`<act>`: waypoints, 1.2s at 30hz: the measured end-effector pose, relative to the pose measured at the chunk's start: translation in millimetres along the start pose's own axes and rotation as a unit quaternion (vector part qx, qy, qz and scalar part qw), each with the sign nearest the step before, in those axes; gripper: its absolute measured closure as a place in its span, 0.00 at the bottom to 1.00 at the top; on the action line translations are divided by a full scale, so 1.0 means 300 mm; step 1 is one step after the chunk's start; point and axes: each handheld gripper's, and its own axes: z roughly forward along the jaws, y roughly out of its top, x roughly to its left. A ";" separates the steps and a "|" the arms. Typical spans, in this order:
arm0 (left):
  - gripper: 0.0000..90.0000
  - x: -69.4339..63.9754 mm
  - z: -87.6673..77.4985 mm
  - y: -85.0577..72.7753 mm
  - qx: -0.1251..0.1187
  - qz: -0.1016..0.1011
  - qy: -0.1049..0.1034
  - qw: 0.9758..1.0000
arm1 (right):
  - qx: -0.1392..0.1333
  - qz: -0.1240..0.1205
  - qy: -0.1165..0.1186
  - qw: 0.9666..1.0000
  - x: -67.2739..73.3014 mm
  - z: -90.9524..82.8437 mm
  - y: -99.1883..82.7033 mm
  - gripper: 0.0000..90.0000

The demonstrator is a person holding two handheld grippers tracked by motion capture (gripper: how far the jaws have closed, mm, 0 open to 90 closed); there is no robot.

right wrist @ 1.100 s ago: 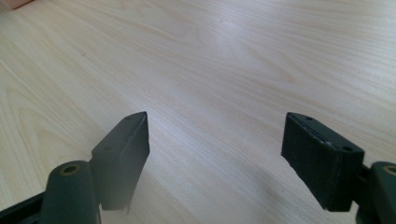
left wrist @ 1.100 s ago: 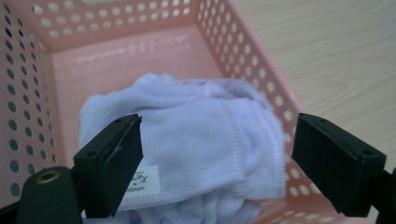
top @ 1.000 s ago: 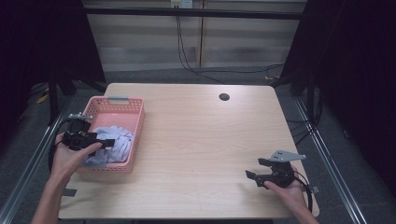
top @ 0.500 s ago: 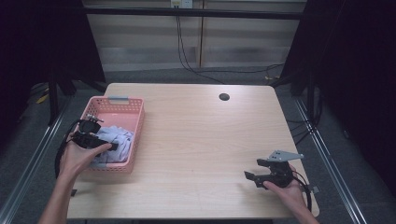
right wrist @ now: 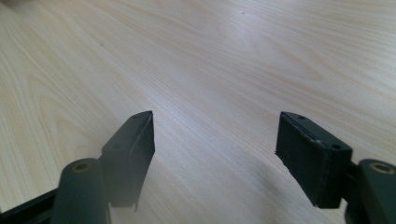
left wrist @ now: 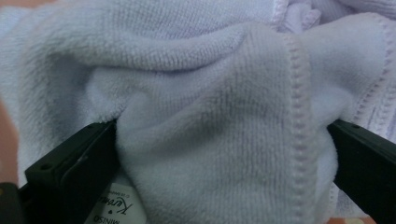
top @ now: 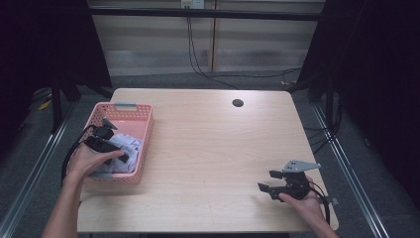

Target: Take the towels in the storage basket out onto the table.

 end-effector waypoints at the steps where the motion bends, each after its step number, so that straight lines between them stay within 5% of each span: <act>1: 0.00 0.007 0.004 0.017 0.019 -0.004 -0.004 1.000 | -0.003 0.002 -0.002 1.000 -0.002 -0.002 0.000 0.28; 4: 0.00 0.003 0.014 0.029 0.032 -0.006 -0.002 0.999 | -0.008 0.005 -0.001 1.000 -0.004 -0.005 0.001 0.24; 5: 0.00 -0.024 0.031 0.036 0.046 0.014 0.030 0.998 | -0.011 0.007 -0.001 1.000 -0.006 -0.008 0.003 0.24; 6: 0.00 -0.024 0.031 0.036 0.046 0.014 0.030 0.998 | -0.011 0.007 -0.001 1.000 -0.006 -0.008 0.003 0.24; 7: 0.00 -0.046 0.043 0.040 0.051 0.018 0.053 0.997 | -0.014 0.011 0.000 1.000 -0.007 -0.010 0.003 0.24; 12: 0.02 -0.062 0.051 0.046 0.059 0.018 0.072 0.995 | -0.011 0.010 0.001 1.000 -0.007 -0.007 0.003 0.24; 21: 0.27 -0.074 0.033 0.044 0.036 0.015 0.103 0.994 | -0.013 0.010 0.003 1.000 -0.007 -0.011 0.005 0.23; 25: 0.41 -0.061 0.020 0.030 0.014 0.009 0.103 0.995 | -0.012 0.012 0.002 1.000 -0.008 -0.011 0.007 0.23; 36: 0.50 -0.017 -0.010 -0.006 -0.026 0.013 0.064 0.998 | -0.012 0.012 0.000 1.000 -0.015 -0.010 0.009 0.23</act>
